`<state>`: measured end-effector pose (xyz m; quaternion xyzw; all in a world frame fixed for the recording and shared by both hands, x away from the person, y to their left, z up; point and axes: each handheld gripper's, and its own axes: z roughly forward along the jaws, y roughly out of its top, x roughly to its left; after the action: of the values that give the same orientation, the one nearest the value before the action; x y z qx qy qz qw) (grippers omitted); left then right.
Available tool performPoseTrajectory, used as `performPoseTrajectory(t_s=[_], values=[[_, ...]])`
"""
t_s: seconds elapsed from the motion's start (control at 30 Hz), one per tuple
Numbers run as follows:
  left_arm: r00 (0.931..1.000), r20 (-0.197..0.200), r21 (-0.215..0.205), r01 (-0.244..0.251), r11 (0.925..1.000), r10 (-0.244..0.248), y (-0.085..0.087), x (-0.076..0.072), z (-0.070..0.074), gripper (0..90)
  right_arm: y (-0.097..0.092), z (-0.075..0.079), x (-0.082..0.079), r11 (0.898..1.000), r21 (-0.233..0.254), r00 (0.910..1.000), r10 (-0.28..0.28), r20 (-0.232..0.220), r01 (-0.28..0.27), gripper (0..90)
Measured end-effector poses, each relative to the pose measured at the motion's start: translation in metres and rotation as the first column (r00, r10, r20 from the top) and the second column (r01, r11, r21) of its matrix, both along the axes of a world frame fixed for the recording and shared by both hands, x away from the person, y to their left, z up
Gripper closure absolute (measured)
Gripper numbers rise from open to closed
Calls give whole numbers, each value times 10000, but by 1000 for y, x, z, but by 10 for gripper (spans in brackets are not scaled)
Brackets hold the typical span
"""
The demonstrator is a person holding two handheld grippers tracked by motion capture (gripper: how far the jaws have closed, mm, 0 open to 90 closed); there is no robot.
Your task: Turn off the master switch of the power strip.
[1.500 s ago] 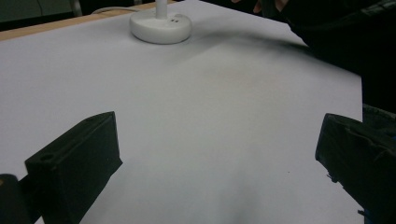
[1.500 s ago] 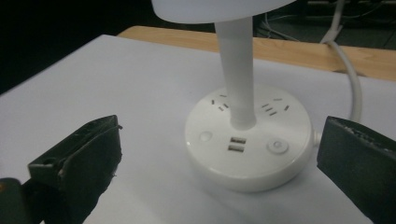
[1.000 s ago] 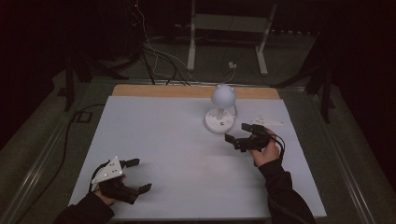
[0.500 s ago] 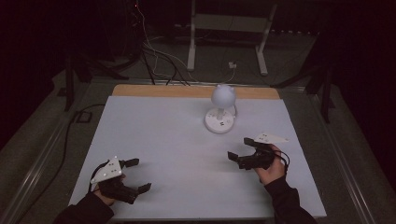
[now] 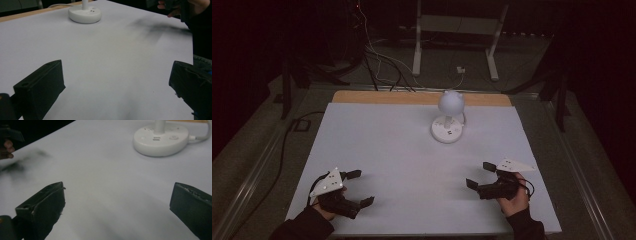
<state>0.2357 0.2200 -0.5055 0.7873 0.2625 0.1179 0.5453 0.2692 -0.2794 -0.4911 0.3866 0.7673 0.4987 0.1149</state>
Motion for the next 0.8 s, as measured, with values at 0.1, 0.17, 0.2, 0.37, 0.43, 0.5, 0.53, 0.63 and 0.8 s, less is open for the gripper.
performPoseTrajectory(t_s=[0.1, 0.17, 0.2, 0.37, 0.43, 0.5, 0.53, 0.63, 0.8], values=[[10000, 19, 21, 16, 10000, -16, 0, 0, 0, 4, -5, -3, -7, 9999, -24, 9999, -124, -72, 123, 0], [10000, 1, -36, -9, 10000, 9, 0, 0, 0, 4, -8, -4, -12, 9999, -147, 10000, -74, -32, 74, 0], [10000, 4, -10, -8, 10000, 8, 0, 0, 0, 4, -10, -5, -14, 9998, -211, 10000, -34, 20, 34, 0], [10000, -6, -12, 0, 10000, 0, 0, 0, 0, 4, -16, -8, -26, 9990, -360, 9991, -261, 340, 274, 0], [10000, 9, 56, 16, 10000, -16, -1, 0, 0, 4, -18, -10, -30, 9989, -398, 9990, -249, 359, 263, 0], [10000, 20, 30, 11, 10000, -11, 0, 0, 0, 4, -19, -13, -33, 9985, -520, 9995, -127, 291, 142, 0], [10000, 10, -16, -18, 10000, 18, 0, 0, 0, 4, -20, -14, -35, 9978, -654, 9995, -99, 312, 119, 0], [10000, -1, 26, -2, 10000, 2, 0, 0, 0, 4, -23, -17, -40, 9946, -1039, 9993, -37, 363, 75, 0], [10000, 22, 38, 30, 10000, -30, 0, 0, 0, 4, -27, -19, -42, 9911, -1332, 9988, 6, 482, 59, 0]])
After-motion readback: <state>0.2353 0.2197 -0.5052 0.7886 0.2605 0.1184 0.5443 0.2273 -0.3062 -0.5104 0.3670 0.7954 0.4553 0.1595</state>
